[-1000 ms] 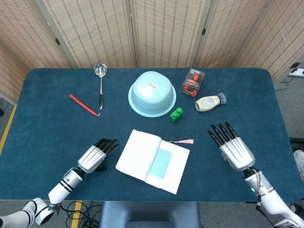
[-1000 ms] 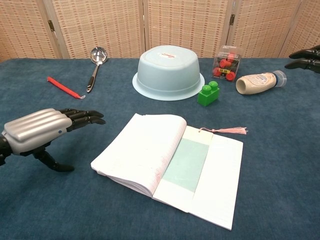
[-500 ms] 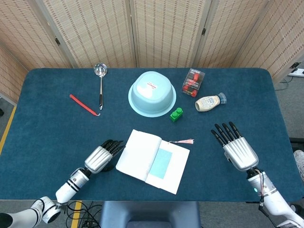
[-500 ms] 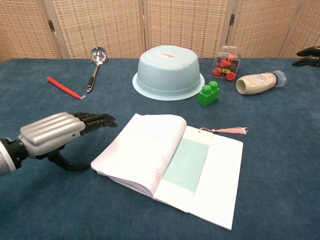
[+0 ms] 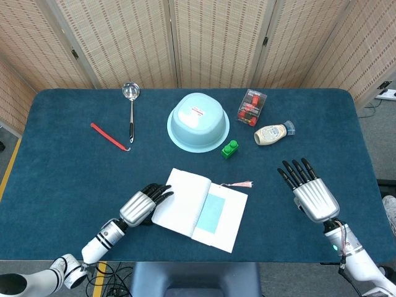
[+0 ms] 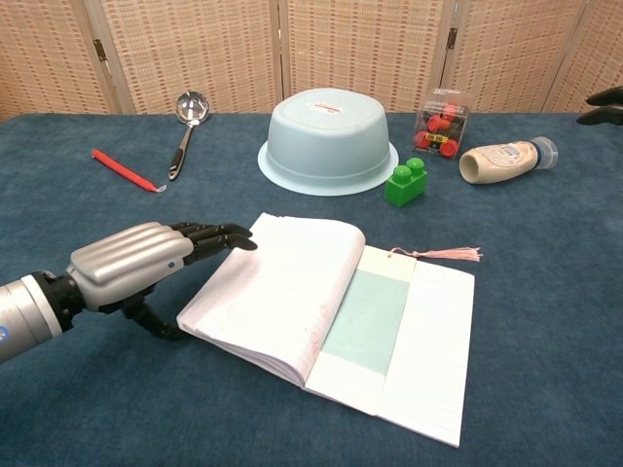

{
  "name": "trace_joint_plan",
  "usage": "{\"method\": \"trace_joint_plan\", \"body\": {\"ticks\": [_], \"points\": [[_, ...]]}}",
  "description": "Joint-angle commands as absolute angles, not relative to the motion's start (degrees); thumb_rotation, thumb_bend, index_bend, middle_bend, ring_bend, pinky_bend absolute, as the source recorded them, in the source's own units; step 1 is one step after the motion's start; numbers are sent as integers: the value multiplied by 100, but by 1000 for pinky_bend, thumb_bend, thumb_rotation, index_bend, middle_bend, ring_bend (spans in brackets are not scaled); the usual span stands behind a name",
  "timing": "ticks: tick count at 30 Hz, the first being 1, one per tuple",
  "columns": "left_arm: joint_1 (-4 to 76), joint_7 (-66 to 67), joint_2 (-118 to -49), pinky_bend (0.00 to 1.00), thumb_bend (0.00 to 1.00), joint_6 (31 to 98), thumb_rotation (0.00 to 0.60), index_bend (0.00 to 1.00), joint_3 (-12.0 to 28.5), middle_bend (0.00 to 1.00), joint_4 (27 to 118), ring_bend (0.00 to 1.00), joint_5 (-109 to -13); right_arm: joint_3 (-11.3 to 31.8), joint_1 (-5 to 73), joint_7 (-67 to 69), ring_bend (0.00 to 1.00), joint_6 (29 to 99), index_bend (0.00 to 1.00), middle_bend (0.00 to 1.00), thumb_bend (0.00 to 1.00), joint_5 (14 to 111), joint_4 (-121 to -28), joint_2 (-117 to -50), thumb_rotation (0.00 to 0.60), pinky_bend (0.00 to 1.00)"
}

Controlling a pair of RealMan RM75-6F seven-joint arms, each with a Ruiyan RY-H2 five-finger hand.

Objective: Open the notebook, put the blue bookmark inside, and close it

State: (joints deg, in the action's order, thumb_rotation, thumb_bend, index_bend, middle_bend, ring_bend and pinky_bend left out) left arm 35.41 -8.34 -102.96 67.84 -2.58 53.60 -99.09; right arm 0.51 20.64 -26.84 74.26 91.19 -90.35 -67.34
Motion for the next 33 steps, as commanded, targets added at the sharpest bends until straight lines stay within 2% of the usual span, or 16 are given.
{"method": "trace_joint_plan", "body": {"ticks": [1, 7, 15, 33], "points": [[3561, -917, -10348, 172, 161, 6849, 600, 113, -259, 76, 5328, 133, -9905, 62, 2055, -2658, 0, 7429, 0, 0, 217, 9120, -9014, -6742, 600, 0], [3608, -1155, -10355, 172, 160, 7047, 600, 113, -174, 76, 5507, 133, -9874, 103, 2034, -2585, 0, 7476, 0, 0, 218, 9141, -8988, -6740, 600, 0], [3800, -1376, -10197, 172, 160, 7042, 600, 113, -43, 76, 6244, 133, -9837, 199, 1974, -2483, 0, 7630, 0, 0, 217, 9138, -9006, -6665, 600, 0], [4356, -532, -9978, 172, 161, 6805, 600, 113, 397, 76, 7971, 132, -9881, 515, 1767, -2150, 0, 8127, 0, 0, 217, 9013, -9280, -6212, 600, 0]]}}
